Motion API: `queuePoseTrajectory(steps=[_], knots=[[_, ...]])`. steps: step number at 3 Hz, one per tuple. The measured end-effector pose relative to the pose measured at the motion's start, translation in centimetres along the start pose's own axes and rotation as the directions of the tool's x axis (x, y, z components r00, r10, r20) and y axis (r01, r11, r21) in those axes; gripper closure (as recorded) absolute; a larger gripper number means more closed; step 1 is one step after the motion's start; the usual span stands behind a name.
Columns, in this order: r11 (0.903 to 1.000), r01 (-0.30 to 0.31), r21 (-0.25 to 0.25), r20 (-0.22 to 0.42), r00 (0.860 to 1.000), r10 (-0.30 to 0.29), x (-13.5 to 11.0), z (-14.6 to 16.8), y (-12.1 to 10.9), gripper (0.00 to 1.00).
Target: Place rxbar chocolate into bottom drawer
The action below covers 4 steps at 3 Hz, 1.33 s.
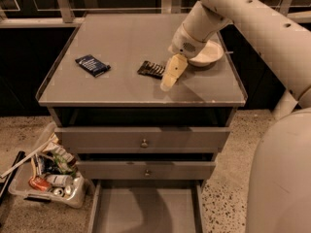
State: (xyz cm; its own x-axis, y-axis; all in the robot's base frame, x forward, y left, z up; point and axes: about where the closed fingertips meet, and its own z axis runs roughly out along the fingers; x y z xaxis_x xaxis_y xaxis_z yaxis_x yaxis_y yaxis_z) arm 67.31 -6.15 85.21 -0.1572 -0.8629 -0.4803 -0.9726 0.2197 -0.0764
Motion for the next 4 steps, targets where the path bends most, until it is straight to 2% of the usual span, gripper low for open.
queuePoseTrajectory(steps=[4], knots=[[0.9984, -0.019, -0.053, 0.004, 1.000, 0.019, -0.2, 3.2, 0.1, 0.00]])
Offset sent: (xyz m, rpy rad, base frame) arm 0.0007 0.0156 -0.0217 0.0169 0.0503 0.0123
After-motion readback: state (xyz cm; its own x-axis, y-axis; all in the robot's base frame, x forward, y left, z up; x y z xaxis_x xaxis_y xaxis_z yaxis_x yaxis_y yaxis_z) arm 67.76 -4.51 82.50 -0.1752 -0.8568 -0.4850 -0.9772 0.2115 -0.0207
